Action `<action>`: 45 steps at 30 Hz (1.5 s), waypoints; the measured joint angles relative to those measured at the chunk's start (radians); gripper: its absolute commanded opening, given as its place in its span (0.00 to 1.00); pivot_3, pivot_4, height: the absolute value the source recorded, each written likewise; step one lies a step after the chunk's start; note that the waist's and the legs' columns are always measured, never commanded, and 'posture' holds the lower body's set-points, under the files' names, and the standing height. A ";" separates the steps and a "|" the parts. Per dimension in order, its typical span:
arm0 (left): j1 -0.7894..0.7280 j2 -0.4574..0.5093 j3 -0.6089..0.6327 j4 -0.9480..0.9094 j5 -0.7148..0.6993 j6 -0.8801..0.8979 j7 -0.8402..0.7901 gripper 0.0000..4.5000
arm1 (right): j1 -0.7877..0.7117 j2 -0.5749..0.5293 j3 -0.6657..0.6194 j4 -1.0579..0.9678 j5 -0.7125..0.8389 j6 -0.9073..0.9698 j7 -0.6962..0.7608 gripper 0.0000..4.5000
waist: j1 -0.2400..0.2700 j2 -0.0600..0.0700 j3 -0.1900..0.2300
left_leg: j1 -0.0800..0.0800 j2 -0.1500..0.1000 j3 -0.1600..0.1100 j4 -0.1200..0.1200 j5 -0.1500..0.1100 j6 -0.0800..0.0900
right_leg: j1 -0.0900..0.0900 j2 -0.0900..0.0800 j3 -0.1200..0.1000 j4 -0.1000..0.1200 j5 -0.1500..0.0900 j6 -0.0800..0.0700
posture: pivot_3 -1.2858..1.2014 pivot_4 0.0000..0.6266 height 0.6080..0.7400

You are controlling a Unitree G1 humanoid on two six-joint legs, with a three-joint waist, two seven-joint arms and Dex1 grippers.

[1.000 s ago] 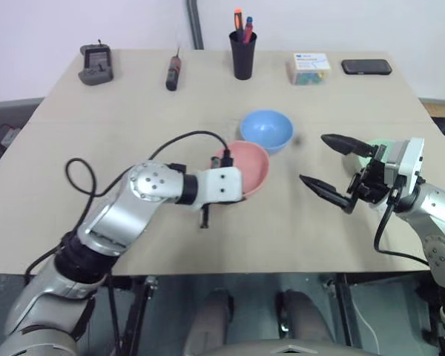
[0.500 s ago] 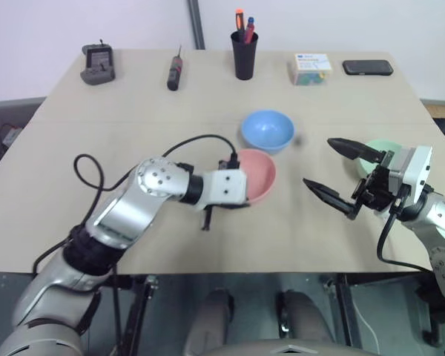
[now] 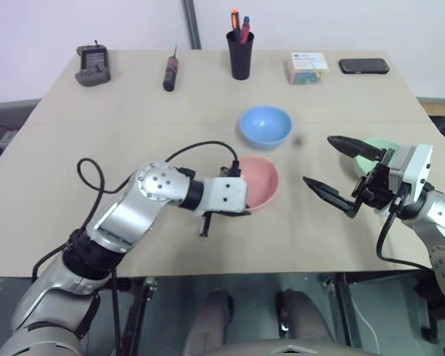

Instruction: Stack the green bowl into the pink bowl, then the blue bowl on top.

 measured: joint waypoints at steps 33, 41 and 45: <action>0.388 -0.128 0.697 0.074 -0.635 0.067 0.010 1.00 | -0.201 -0.127 0.124 0.561 -0.344 0.290 -0.173 0.37 | -0.001 0.000 -0.001 | 0.001 0.004 0.004 0.001 0.000 0.000 | 0.000 0.002 0.003 -0.001 0.001 -0.002 | 0.52 0.24 1.00; 0.450 -0.125 0.692 0.077 -0.601 -0.028 0.018 1.00 | -0.195 -0.140 0.119 0.495 -0.350 0.231 -0.093 0.02 | -0.004 0.001 -0.001 | 0.001 0.005 0.005 -0.001 0.000 0.000 | -0.001 0.003 0.003 -0.001 0.001 -0.002 | 0.52 0.24 1.00; 0.503 -0.094 0.695 0.118 -0.595 -0.070 -0.029 1.00 | -0.168 -0.136 0.131 0.222 -0.201 0.185 0.072 0.02 | -0.008 0.002 -0.001 | 0.001 0.006 0.004 -0.002 0.000 0.000 | -0.002 0.004 0.003 -0.001 0.001 -0.002 | 0.52 0.24 1.00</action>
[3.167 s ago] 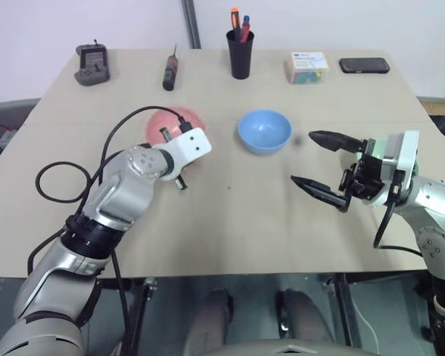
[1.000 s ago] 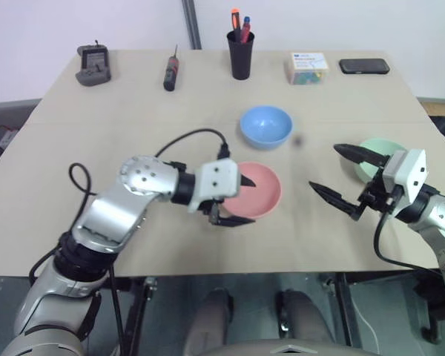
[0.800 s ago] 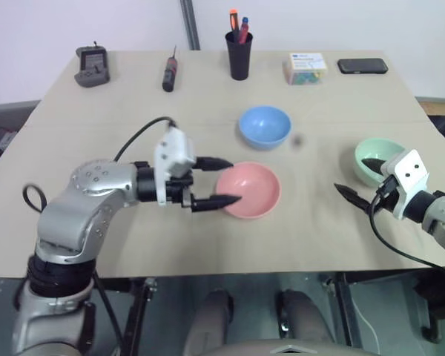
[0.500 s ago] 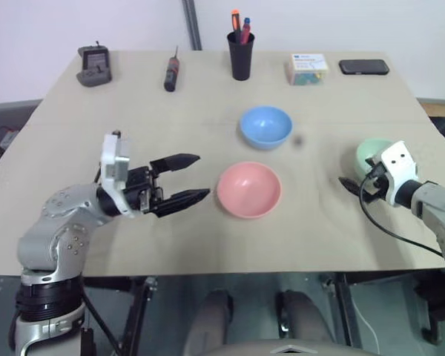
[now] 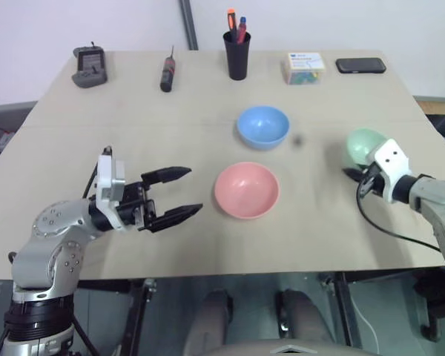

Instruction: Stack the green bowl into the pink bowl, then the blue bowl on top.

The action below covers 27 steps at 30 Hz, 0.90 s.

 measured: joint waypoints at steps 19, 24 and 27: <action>0.154 0.140 0.084 0.179 0.035 -0.122 -0.190 1.00 | -0.289 0.215 0.431 0.042 -0.124 -0.065 0.161 0.78 | 0.006 -0.001 0.000 | -0.001 0.000 -0.003 0.000 0.000 -0.001 | 0.000 0.000 -0.003 -0.001 0.000 -0.002 | 0.52 0.24 1.00; 0.177 0.131 0.089 0.138 0.030 -0.122 -0.165 1.00 | -0.274 0.213 0.217 -0.058 0.054 0.010 0.133 0.83 | 0.006 -0.001 0.000 | -0.001 0.000 -0.002 0.000 0.000 0.000 | 0.000 -0.001 -0.003 -0.001 0.000 -0.001 | 0.52 0.24 1.00; 0.186 0.123 0.089 0.125 0.025 -0.121 -0.146 1.00 | -0.308 0.178 0.114 -0.065 0.126 0.036 0.133 0.83 | 0.006 -0.001 0.000 | 0.000 0.000 -0.002 0.000 0.000 0.000 | 0.000 -0.001 -0.003 -0.001 0.000 -0.001 | 0.52 0.24 1.00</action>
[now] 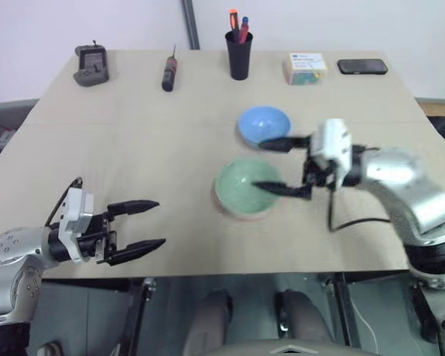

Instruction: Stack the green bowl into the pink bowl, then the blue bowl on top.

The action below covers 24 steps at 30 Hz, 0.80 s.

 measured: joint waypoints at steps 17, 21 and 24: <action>0.143 -0.030 0.097 -0.143 -0.046 0.011 0.104 1.00 | -0.531 0.188 0.289 1.537 -0.812 -1.138 -0.388 0.83 | -0.055 0.000 0.000 | -0.003 0.002 0.018 -0.007 0.002 -0.004 | -0.013 0.002 0.017 0.000 0.002 -0.002 | 0.52 0.24 1.00; 0.202 -0.051 0.123 -0.184 -0.049 0.014 0.126 1.00 | -0.563 0.233 0.300 1.612 -0.863 -1.168 -0.436 0.83 | -0.053 0.000 0.000 | -0.002 0.003 0.018 -0.007 0.000 -0.001 | -0.013 0.003 0.017 0.001 0.002 -0.002 | 0.52 0.24 1.00; 0.217 -0.058 0.138 -0.201 -0.050 0.014 0.135 1.00 | -0.564 0.255 0.309 1.647 -0.892 -1.173 -0.444 0.65 | -0.050 0.000 0.000 | -0.002 0.002 0.017 -0.006 0.000 -0.001 | -0.013 0.003 0.017 0.003 0.002 -0.002 | 0.52 0.24 1.00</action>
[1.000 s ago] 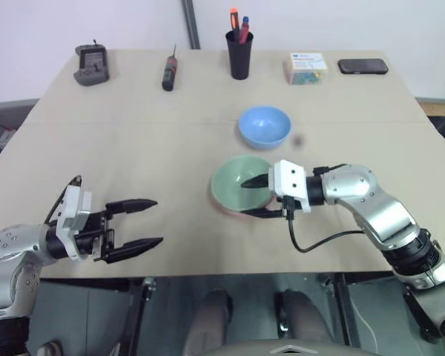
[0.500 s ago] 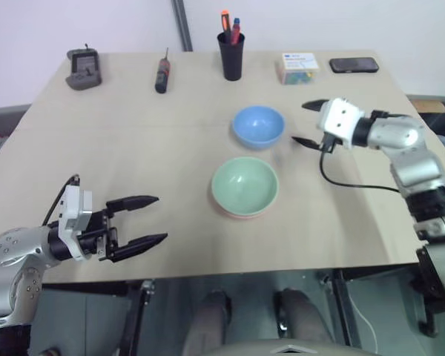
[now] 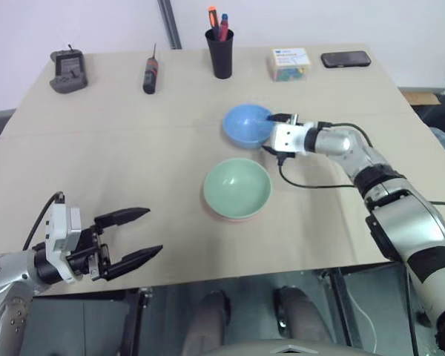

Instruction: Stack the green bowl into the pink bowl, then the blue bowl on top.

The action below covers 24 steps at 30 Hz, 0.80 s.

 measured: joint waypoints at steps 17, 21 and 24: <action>-0.012 -0.010 -0.003 -0.037 -0.017 0.006 0.040 1.00 | -0.013 -0.057 -0.029 0.023 -0.015 -0.066 0.078 0.01 | -0.001 0.000 0.000 | 0.001 0.000 0.002 0.001 0.000 0.000 | 0.000 0.001 0.002 0.001 0.000 0.000 | 0.52 0.24 1.00; -0.044 -0.014 -0.024 -0.025 -0.015 0.004 0.036 1.00 | 0.054 -0.126 -0.134 -0.196 0.240 -0.027 0.409 0.01 | -0.002 0.000 0.000 | 0.001 0.002 0.001 0.001 0.000 0.001 | 0.000 0.001 0.001 0.001 0.000 0.000 | 0.52 0.24 1.00; -0.056 -0.013 -0.040 0.010 -0.009 -0.002 0.028 1.00 | 0.226 -0.222 -0.159 -0.617 0.501 0.214 0.684 0.01 | 0.006 0.001 0.000 | 0.000 0.004 0.000 0.000 -0.001 0.001 | 0.000 0.000 0.000 0.000 0.000 0.000 | 0.52 0.24 1.00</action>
